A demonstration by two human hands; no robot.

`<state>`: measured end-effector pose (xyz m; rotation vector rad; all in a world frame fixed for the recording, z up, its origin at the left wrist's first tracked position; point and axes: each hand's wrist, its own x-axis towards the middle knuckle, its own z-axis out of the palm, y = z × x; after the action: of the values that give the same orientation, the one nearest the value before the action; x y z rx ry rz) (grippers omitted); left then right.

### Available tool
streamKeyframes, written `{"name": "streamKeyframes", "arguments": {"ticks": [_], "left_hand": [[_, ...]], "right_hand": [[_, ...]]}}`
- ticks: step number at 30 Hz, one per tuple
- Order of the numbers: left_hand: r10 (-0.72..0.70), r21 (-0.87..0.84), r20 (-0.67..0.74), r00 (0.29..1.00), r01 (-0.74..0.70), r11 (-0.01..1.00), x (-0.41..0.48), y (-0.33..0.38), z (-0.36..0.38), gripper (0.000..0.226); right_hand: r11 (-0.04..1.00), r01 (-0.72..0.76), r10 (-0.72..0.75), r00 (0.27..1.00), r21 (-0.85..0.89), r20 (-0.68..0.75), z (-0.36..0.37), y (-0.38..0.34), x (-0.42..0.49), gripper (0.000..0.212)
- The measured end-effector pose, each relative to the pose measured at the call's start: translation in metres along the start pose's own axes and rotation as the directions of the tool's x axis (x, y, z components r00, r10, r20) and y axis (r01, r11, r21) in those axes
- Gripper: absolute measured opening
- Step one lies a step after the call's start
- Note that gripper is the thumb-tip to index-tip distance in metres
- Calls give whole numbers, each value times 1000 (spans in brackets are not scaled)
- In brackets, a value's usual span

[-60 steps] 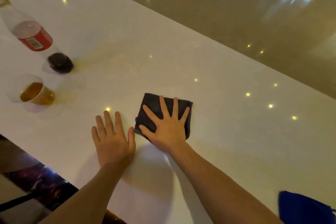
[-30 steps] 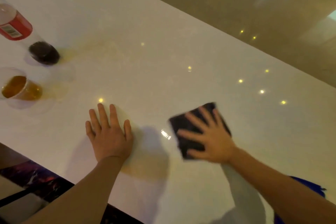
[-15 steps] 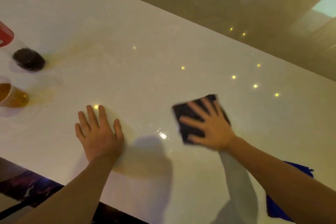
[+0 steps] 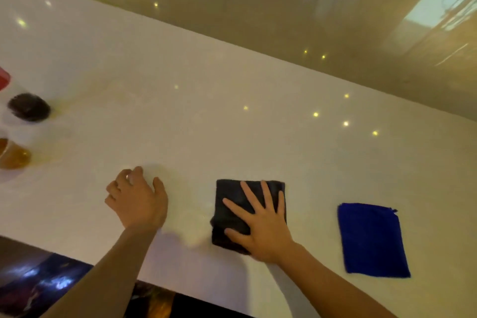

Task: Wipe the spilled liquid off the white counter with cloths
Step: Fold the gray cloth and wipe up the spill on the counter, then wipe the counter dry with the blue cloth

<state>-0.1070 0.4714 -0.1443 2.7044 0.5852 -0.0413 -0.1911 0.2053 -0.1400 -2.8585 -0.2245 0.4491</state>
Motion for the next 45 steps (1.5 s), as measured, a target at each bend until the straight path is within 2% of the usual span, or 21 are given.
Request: {"name": "streamKeyframes", "arguments": {"ticks": [1,3,5,7,10,12,16,18,20,22,24,27,30,32,34,36,38,40,42,43,45], "left_hand": [[48,-18,47,998,-47,999,-14,16,-1,51],[169,-38,227,959,-165,986,-45,51,3,63],[217,-13,388,896,-230,973,-69,87,12,65],[206,-25,479,853,-222,975,-70,103,13,48],[217,-172,581,785,-143,975,-52,130,8,22],[262,-302,638,724,-77,950,-40,152,1,24],[369,-513,666,649,39,858,-36,229,1,17],[401,-567,715,573,140,812,-39,277,10,18],[409,-573,764,499,233,786,-47,330,28,23],[402,-572,787,468,310,759,-53,364,40,27],[410,-591,786,463,368,718,-59,391,54,29],[408,-629,752,518,380,678,-55,413,80,38],[360,-590,672,647,173,789,-63,391,96,41],[399,-577,594,699,24,816,-94,358,100,26],[478,-447,643,599,-214,869,-136,329,104,33],[547,-321,685,481,-475,819,-172,310,110,48],[600,-219,685,412,-669,710,-198,304,111,44],[630,-201,685,366,-736,647,-210,303,106,14],[653,-363,691,309,-634,683,-215,297,99,18],[649,-489,702,292,-465,738,-213,292,91,23],[588,-632,747,310,61,772,-204,276,69,22]], "right_hand": [[983,-163,163,987,90,3,-6,6,0,73],[872,-446,459,888,202,-18,-17,12,6,80],[781,-562,588,809,273,-16,-28,20,13,85],[723,-545,573,816,424,71,-37,20,25,72],[599,-512,504,839,616,206,-60,40,29,17],[522,-470,429,866,711,257,-78,60,24,21],[184,-389,471,841,903,266,-119,125,-1,4],[130,-337,576,791,932,206,-143,162,-8,5],[181,-335,700,704,925,117,-166,204,-11,10],[195,-333,765,640,923,69,-185,230,-5,14],[170,-326,829,558,930,44,-196,255,-1,20],[100,-294,902,430,951,38,-200,288,-8,35],[152,-369,901,432,917,25,-179,293,-41,42],[144,-537,896,427,831,121,-149,280,-67,48],[178,-777,880,400,604,255,-115,259,-91,61],[233,-852,886,384,469,258,-87,241,-107,68],[199,-802,886,393,563,246,-73,229,-117,67],[152,-761,861,415,631,294,-71,223,-123,63],[112,-754,808,448,647,383,-75,221,-128,53],[54,-714,765,479,698,431,-78,219,-131,43],[-137,-544,631,596,828,496,-83,211,-138,34]]}}
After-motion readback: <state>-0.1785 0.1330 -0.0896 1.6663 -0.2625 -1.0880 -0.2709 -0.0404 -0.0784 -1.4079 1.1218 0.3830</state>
